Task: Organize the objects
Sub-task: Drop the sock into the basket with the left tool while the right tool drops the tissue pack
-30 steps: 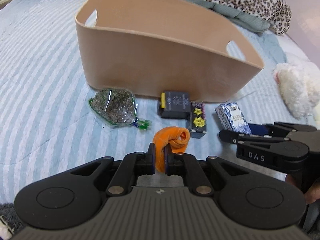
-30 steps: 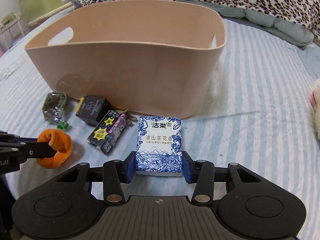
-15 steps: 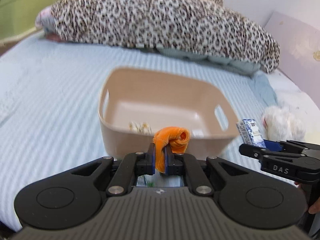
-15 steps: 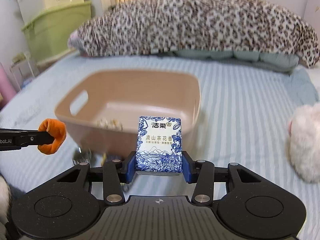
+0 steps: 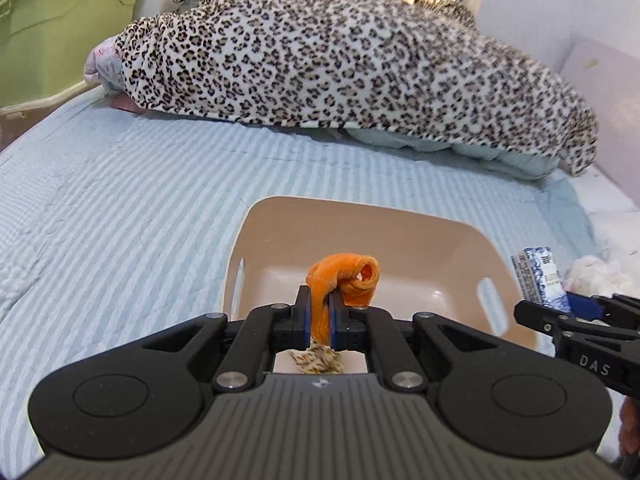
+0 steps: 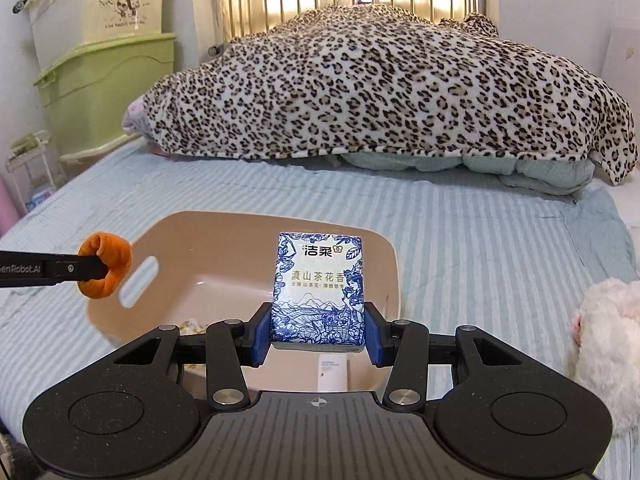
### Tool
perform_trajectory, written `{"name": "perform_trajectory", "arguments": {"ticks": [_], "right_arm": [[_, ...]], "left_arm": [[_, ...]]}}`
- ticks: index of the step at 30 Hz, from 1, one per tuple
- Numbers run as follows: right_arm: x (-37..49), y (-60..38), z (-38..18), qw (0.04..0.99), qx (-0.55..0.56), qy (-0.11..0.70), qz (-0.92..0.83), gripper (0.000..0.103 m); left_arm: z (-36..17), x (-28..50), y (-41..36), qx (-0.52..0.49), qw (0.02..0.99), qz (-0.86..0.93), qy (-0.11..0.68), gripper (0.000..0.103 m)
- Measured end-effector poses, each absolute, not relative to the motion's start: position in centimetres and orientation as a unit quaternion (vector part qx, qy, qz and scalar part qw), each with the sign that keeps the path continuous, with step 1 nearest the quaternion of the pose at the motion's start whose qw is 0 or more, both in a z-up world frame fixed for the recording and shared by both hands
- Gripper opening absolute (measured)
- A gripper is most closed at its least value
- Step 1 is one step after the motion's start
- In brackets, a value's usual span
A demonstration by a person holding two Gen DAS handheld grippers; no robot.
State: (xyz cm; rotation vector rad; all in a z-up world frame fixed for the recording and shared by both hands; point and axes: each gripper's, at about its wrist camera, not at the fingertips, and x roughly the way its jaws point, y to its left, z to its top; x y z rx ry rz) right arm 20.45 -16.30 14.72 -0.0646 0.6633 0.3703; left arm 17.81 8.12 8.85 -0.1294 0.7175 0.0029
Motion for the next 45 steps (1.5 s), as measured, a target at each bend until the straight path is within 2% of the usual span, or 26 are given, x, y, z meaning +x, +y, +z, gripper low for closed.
{"name": "perform_trajectory", "arguments": {"ticks": [13,19,20,21,22,23,24,25,30,34,40,45], "right_arm": [[24.6,-12.4,10.1,0.903,-0.091,0.384,0.173,0.043],[25.0,-11.8,8.7,0.893,-0.107,0.402,0.171,0.043],[24.9,-11.8,8.7,0.893,-0.107,0.402,0.171,0.043],[24.8,-11.8,8.7,0.893,-0.106,0.402,0.17,0.043],[24.6,-12.0,8.8,0.894,-0.105,0.402,0.17,0.048],[24.5,-12.1,9.0,0.893,-0.104,0.403,0.17,0.053],[24.3,-12.3,9.3,0.894,-0.102,0.401,0.169,0.053],[24.1,-12.5,9.7,0.895,-0.098,0.399,0.172,0.057],[22.6,-13.6,11.9,0.907,-0.094,0.373,0.171,0.078],[21.3,-14.6,13.4,0.913,-0.088,0.363,0.168,0.088],[19.3,-15.8,14.4,0.914,-0.08,0.362,0.168,0.097],[17.9,-16.2,13.9,0.908,-0.077,0.375,0.169,0.098]], "left_arm": [[2.1,23.1,8.0,-0.019,0.899,0.022,0.436,0.01],[1.7,22.8,8.1,-0.015,0.897,0.017,0.442,0.013],[1.9,22.6,8.0,-0.014,0.898,0.018,0.438,0.015],[2.2,22.4,8.1,-0.016,0.9,0.02,0.436,0.022],[2.5,22.2,8.0,-0.019,0.901,0.02,0.434,0.042],[2.9,22.0,8.0,-0.023,0.902,0.021,0.43,0.053],[3.3,21.6,8.1,-0.027,0.905,0.022,0.424,0.071],[3.8,21.1,8.2,-0.031,0.909,0.023,0.414,0.076],[5.6,19.2,8.5,-0.032,0.917,0.02,0.398,0.084],[6.4,17.7,8.7,-0.032,0.917,0.017,0.398,0.085],[6.6,15.2,8.7,-0.018,0.915,0.009,0.404,0.085],[6.2,13.5,9.0,-0.018,0.912,0.004,0.409,0.086]]}}
